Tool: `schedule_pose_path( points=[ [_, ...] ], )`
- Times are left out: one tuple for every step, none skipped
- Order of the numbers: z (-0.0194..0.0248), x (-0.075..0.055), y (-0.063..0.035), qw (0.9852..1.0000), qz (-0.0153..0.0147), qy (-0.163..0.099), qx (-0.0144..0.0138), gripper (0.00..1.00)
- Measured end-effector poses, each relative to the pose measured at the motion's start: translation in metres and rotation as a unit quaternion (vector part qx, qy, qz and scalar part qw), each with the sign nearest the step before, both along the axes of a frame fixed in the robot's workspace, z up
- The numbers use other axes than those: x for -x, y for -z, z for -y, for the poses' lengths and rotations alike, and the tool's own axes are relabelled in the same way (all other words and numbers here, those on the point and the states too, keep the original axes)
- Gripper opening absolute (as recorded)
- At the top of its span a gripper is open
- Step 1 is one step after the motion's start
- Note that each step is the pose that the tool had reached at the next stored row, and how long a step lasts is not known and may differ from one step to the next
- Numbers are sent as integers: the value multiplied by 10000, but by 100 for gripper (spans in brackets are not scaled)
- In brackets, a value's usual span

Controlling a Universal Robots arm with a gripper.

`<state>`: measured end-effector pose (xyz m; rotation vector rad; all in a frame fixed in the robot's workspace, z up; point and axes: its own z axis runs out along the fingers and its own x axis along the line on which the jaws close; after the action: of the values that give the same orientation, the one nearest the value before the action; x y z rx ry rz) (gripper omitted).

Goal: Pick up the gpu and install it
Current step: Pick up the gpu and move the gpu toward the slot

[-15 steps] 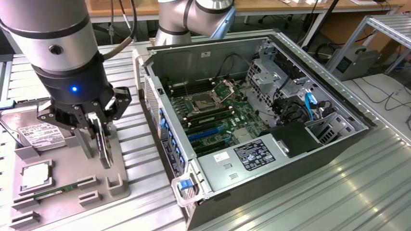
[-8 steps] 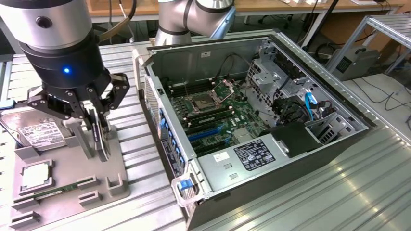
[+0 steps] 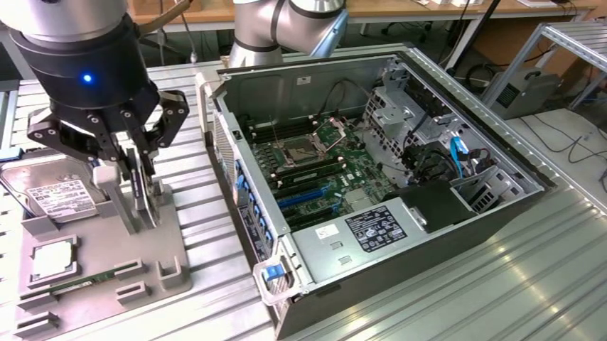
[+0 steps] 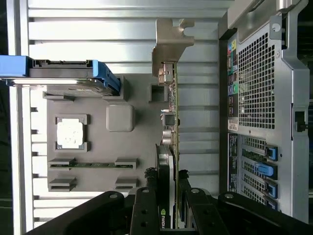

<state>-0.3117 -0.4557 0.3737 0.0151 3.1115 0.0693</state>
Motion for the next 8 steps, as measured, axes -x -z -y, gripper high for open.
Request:
schedule_pose_path(
  points=[
    [0,0,-45,10000,0,0,-1,27],
    [0,0,-73,10000,0,0,0,27],
    [0,0,-95,10000,0,0,0,27],
    [0,0,-128,10000,0,0,0,27],
    [0,0,-164,10000,0,0,0,27],
    [0,0,-186,10000,0,0,0,27],
    [0,0,-220,10000,0,0,0,27],
    [0,0,-243,10000,0,0,0,27]
  ],
)
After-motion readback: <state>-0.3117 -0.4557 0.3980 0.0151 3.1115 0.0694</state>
